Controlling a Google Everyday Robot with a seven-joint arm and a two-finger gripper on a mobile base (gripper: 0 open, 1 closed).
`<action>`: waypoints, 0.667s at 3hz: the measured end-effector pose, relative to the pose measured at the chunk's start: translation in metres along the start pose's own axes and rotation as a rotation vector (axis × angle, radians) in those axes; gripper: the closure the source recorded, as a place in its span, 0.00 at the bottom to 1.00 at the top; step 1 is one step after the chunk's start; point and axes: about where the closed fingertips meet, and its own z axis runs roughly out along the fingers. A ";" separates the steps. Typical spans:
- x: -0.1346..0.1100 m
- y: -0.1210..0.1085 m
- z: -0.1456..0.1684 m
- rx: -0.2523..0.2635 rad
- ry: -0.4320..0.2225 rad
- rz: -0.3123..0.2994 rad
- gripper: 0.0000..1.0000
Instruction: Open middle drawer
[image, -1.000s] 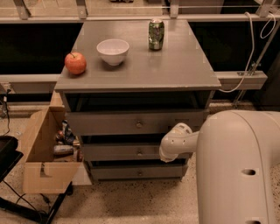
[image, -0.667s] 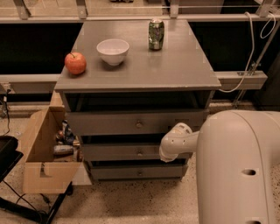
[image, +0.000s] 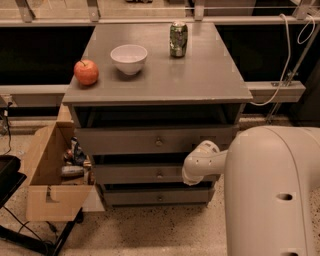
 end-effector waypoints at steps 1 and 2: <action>0.000 0.000 0.000 0.000 0.000 0.000 0.88; 0.000 0.000 0.000 0.000 0.000 0.000 0.64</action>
Offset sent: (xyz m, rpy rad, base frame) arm 0.0000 0.0000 0.0000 0.0000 0.0000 0.0000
